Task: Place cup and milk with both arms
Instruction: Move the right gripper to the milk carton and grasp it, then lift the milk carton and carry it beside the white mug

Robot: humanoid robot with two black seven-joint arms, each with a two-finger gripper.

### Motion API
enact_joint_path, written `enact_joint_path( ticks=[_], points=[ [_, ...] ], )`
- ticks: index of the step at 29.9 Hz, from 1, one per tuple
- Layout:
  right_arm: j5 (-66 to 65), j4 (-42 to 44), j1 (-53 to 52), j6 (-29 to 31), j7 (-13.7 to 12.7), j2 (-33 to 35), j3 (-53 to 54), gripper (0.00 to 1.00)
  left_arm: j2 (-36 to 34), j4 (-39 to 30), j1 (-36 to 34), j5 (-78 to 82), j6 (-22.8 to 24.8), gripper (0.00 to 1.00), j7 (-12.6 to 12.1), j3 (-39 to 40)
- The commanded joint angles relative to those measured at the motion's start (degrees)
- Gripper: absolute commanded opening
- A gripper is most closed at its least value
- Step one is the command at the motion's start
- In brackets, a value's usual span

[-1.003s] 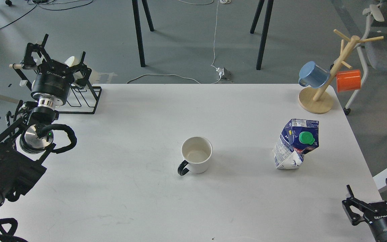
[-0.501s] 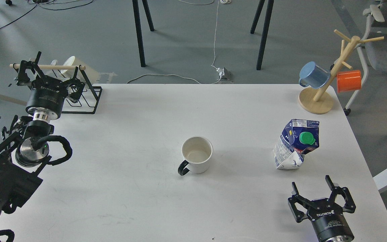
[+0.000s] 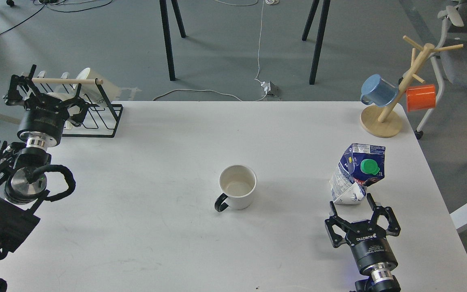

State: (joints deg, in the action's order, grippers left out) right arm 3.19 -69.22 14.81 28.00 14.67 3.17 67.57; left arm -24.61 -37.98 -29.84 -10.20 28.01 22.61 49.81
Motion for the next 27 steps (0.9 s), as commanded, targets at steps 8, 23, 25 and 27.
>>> enact_joint_path(
  ticks=[8, 23, 25, 27],
  points=[
    [0.15, -0.39, 0.04, 0.0, 0.27, 0.0, 1.07, 0.91, 0.35, 0.01, 0.31, 0.01, -0.01, 0.99, -0.02, -0.59],
    [0.41, 2.6, -5.93, 0.0, 0.27, -0.09, 2.31, 0.72, 0.17, 0.1, 0.22, 0.09, -0.01, 0.99, -1.34, -0.59],
    [0.59, 5.13, -7.86, 0.0, 0.36, -0.53, 2.04, 0.72, 0.17, 0.1, 0.22, 0.09, -0.01, 0.99, -1.34, -0.59],
    [0.67, 8.12, -8.92, 0.0, 0.36, -1.75, 2.04, 0.7, 0.26, 0.1, 0.22, 0.18, -0.01, 0.99, -1.34, -0.59]
  ],
)
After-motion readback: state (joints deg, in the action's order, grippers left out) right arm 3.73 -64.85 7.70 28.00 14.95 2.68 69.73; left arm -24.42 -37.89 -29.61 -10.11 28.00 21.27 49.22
